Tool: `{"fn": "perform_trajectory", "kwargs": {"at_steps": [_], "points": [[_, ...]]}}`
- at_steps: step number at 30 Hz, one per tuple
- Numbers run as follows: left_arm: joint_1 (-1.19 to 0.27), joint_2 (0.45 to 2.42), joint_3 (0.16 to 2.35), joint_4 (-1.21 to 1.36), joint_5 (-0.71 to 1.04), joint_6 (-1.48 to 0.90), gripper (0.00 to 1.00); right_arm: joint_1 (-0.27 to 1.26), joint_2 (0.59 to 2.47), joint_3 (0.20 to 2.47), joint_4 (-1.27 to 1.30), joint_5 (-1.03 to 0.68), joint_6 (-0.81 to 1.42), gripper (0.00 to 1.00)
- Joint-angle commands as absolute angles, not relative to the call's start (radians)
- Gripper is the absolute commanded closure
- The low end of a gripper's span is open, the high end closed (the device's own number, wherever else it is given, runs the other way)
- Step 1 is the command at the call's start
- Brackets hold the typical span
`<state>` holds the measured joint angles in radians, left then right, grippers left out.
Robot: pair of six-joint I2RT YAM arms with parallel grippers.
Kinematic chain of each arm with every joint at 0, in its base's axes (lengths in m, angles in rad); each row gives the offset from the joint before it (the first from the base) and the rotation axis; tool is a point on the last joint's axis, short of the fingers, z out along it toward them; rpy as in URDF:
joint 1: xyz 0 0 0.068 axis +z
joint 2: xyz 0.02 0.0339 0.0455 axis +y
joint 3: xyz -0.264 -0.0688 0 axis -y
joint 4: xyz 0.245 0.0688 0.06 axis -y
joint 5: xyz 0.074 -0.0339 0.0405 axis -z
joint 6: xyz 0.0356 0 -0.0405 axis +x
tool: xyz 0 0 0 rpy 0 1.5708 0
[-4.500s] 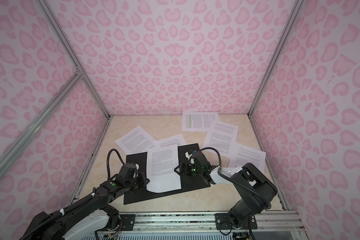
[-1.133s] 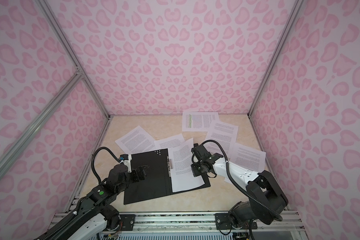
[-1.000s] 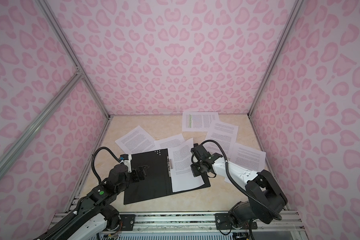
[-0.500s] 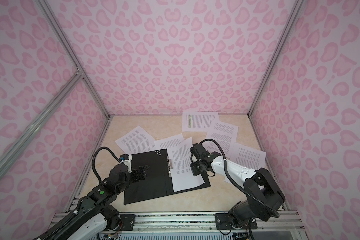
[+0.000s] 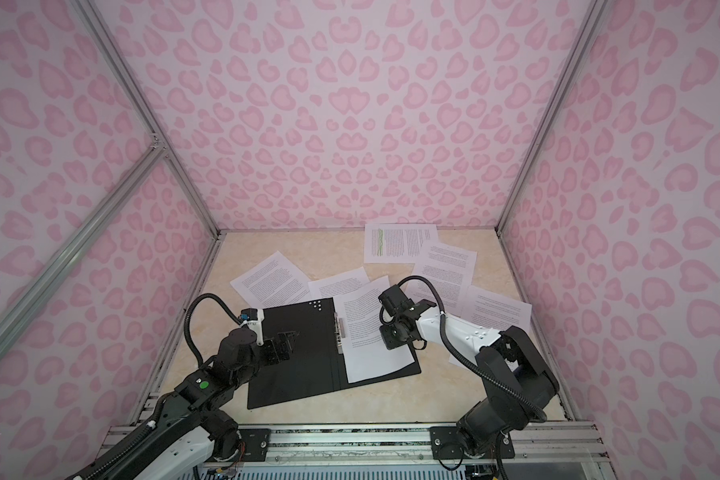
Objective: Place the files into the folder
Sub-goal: 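Press the sheet edge under the metal clip with the right gripper, then grasp a loose white sheet with the left gripper while the right holds the folder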
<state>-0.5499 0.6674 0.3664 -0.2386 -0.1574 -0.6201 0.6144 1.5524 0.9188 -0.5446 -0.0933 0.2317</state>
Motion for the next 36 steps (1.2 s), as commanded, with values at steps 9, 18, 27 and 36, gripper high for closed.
{"fn": "perform_trajectory", "kwargs": {"at_steps": [9, 18, 27, 36], "points": [[-0.549, 0.669, 0.368, -0.224, -0.164, -0.614, 0.03, 0.584, 1.597, 0.957, -0.552, -0.070, 0.222, 0.27], [-0.549, 0.668, 0.370, -0.226, -0.161, -0.614, 0.03, 0.528, 1.611, 0.954, -0.536, -0.111, 0.219, 0.20], [-0.549, 0.669, 0.371, -0.229, -0.166, -0.615, 0.03, 0.514, 1.631, 0.950, -0.506, -0.129, 0.237, 0.21], [-0.548, 0.658, 0.361, -0.239, -0.187, -0.660, 0.03, 0.529, 1.562, 0.940, -0.403, -0.212, 0.254, 0.19]]}}
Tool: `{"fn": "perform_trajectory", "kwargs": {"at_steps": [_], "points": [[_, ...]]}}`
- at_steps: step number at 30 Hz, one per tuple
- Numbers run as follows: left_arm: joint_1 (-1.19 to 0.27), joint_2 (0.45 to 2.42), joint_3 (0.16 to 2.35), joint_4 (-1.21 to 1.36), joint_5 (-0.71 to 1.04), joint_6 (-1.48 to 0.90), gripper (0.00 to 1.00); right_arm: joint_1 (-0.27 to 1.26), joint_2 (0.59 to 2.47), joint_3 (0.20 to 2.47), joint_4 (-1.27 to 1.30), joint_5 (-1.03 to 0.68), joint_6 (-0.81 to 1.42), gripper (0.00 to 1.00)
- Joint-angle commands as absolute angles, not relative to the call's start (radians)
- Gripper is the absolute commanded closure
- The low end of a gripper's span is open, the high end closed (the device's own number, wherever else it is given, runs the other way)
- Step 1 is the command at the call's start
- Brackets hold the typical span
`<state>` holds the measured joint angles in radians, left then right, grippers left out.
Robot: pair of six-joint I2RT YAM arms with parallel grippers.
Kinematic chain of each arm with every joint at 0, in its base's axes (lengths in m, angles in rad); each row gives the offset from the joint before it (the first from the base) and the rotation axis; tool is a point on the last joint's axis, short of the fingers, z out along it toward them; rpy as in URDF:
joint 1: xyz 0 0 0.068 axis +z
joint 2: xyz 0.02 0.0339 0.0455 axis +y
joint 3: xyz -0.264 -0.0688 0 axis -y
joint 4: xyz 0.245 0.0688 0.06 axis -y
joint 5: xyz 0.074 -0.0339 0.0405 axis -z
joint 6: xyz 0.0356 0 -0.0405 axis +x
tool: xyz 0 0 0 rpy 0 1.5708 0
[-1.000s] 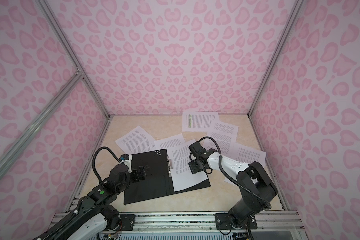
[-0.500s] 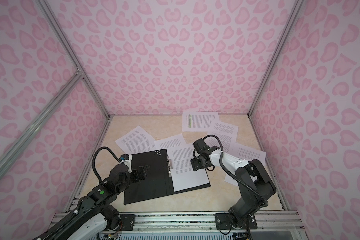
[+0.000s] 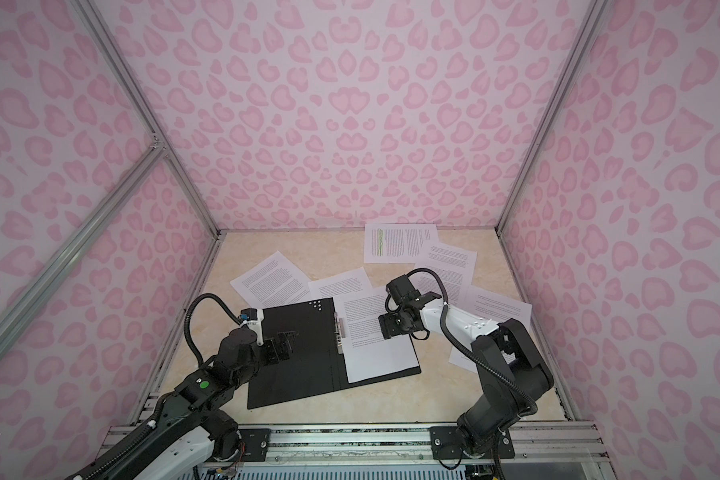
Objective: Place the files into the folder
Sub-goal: 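Grasp a loose white sheet with the left gripper while the right holds the folder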
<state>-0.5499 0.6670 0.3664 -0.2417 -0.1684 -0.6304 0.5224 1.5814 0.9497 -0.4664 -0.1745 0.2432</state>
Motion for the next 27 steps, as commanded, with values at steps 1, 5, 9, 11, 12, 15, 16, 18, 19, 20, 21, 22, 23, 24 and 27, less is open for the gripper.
{"fn": "perform_trajectory", "kwargs": {"at_steps": [1, 5, 9, 11, 12, 15, 16, 18, 19, 20, 21, 22, 23, 24, 27], "points": [[-0.548, 0.655, 0.359, -0.242, -0.190, -0.676, 0.03, 0.529, 1.557, 0.937, -0.382, -0.224, 0.259, 0.19], [-0.539, 0.665, 0.387, -0.243, -0.199, -0.737, 0.03, 0.527, 1.569, 0.949, -0.301, -0.253, 0.283, 0.20], [-0.417, 0.806, 0.478, -0.256, -0.132, -0.788, 0.04, 0.530, 1.595, 0.924, -0.153, -0.317, 0.352, 0.23], [-0.287, 0.899, 0.516, -0.220, 0.009, -0.813, 0.03, 0.535, 1.586, 0.876, -0.062, -0.339, 0.377, 0.22], [-0.232, 0.938, 0.529, -0.193, 0.059, -0.818, 0.03, 0.536, 1.579, 0.849, -0.021, -0.343, 0.386, 0.22], [-0.085, 1.076, 0.604, -0.139, 0.111, -0.826, 0.04, 0.537, 1.560, 0.776, 0.069, -0.353, 0.411, 0.21], [-0.047, 1.123, 0.630, -0.116, 0.104, -0.834, 0.03, 0.538, 1.557, 0.750, 0.105, -0.359, 0.422, 0.21], [0.018, 1.210, 0.675, -0.048, 0.100, -0.854, 0.04, 0.539, 1.554, 0.727, 0.119, -0.354, 0.428, 0.21], [0.046, 1.261, 0.695, -0.010, 0.071, -0.860, 0.03, 0.539, 1.548, 0.718, 0.130, -0.356, 0.432, 0.21], [0.073, 1.319, 0.720, 0.004, 0.049, -0.871, 0.03, 0.538, 1.542, 0.714, 0.135, -0.354, 0.430, 0.21], [0.100, 1.370, 0.746, 0.014, 0.057, -0.884, 0.03, 0.537, 1.538, 0.713, 0.134, -0.351, 0.428, 0.21], [0.130, 1.429, 0.769, 0.046, 0.078, -0.890, 0.04, 0.536, 1.531, 0.711, 0.137, -0.351, 0.429, 0.21], [0.149, 1.487, 0.792, 0.081, 0.078, -0.885, 0.04, 0.532, 1.524, 0.704, 0.146, -0.357, 0.432, 0.21], [0.166, 1.544, 0.828, 0.077, 0.060, -0.870, 0.04, 0.527, 1.516, 0.695, 0.158, -0.367, 0.438, 0.20], [0.227, 1.697, 0.968, 0.017, 0.115, -0.797, 0.02, 0.523, 1.498, 0.673, 0.199, -0.397, 0.456, 0.20]]}}
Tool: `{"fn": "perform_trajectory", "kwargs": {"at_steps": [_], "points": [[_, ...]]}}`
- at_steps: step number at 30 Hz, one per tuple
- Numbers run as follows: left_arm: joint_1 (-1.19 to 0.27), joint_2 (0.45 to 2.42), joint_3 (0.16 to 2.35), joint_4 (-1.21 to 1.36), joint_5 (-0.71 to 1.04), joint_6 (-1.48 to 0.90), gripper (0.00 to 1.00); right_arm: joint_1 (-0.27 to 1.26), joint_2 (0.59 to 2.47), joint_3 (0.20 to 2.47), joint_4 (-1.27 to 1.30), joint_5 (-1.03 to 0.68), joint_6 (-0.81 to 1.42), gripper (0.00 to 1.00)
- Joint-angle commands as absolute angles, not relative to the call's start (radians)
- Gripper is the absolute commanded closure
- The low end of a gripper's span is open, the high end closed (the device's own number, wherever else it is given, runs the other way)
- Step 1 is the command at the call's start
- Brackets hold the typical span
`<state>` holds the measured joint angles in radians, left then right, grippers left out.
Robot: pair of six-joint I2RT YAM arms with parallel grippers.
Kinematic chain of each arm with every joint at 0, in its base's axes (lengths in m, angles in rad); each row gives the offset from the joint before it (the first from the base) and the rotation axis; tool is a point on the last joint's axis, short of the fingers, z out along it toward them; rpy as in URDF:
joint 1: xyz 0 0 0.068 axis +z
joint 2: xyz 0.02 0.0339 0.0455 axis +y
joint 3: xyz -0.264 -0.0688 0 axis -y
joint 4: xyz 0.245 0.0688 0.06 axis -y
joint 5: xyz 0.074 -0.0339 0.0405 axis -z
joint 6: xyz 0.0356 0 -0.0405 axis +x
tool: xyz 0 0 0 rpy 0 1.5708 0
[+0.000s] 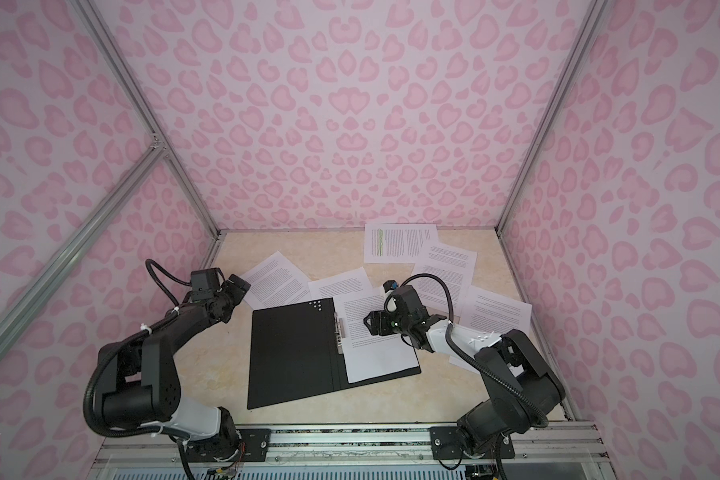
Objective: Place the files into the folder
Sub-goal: 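Grasp a loose white sheet with the left gripper while the right holds the folder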
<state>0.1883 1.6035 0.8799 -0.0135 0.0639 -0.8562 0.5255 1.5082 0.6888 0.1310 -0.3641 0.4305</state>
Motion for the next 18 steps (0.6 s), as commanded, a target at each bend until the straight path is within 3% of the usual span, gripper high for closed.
{"fn": "perform_trajectory", "kwargs": {"at_steps": [1, 8, 18], "points": [[0.244, 1.736, 1.001, 0.006, 0.140, -0.775, 0.01, 0.522, 1.495, 0.673, 0.199, -0.400, 0.457, 0.20], [0.351, 1.938, 1.134, -0.001, 0.361, -0.684, 0.02, 0.518, 1.485, 0.662, 0.233, -0.436, 0.477, 0.18], [0.364, 2.119, 1.313, -0.098, 0.560, -0.667, 0.00, 0.516, 1.476, 0.654, 0.253, -0.457, 0.486, 0.18]]}}
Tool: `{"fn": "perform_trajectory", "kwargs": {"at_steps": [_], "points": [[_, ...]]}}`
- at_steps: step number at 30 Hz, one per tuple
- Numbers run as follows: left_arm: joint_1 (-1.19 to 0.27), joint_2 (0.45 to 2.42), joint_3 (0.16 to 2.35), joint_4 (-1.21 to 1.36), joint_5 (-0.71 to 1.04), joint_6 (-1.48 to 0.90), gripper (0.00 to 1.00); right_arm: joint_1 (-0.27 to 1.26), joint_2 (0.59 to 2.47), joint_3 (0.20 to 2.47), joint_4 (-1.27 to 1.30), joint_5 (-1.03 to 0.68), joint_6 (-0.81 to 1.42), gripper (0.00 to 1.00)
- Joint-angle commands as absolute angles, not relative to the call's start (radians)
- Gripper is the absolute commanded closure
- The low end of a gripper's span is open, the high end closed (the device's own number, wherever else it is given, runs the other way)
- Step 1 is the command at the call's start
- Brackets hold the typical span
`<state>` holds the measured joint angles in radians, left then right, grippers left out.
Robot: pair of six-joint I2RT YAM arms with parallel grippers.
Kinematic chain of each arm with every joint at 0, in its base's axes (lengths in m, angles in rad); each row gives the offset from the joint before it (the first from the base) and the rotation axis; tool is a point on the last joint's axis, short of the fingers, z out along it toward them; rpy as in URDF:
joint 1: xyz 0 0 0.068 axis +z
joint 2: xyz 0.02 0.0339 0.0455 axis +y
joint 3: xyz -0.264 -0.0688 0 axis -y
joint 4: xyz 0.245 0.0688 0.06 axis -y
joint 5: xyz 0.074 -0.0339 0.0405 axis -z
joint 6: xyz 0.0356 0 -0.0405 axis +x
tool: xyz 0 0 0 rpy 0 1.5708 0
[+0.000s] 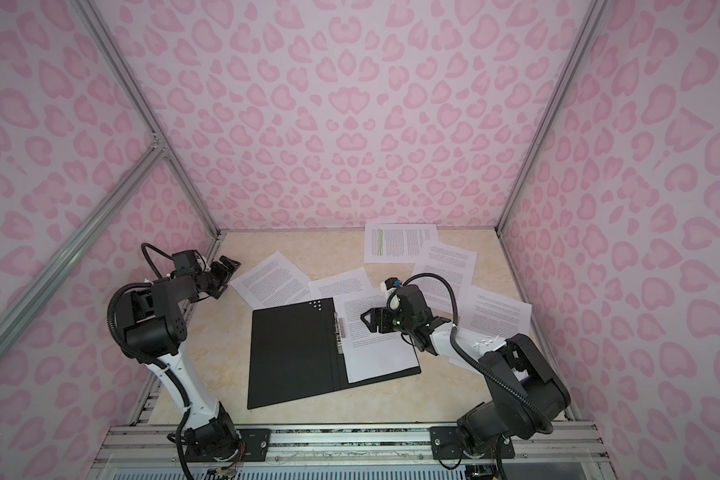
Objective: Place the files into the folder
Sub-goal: 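Grasp a loose white sheet with the left gripper while the right holds the folder, then lift the white sheet with the left gripper and carry it over the folder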
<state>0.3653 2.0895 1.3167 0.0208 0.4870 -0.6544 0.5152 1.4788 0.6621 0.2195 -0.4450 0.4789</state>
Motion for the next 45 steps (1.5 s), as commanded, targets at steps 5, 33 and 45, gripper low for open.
{"fn": "perform_trajectory", "kwargs": {"at_steps": [5, 33, 45], "points": [[0.358, 2.144, 1.297, -0.068, 0.630, -0.685, 0.00, 0.516, 1.474, 0.654, 0.255, -0.459, 0.488, 0.18], [0.279, 2.102, 1.198, 0.062, 0.621, -0.713, 0.56, 0.515, 1.471, 0.651, 0.265, -0.489, 0.501, 0.18], [0.258, 1.942, 1.193, 0.184, 0.692, -0.779, 0.96, 0.516, 1.420, 0.611, 0.336, -0.518, 0.508, 0.01]]}}
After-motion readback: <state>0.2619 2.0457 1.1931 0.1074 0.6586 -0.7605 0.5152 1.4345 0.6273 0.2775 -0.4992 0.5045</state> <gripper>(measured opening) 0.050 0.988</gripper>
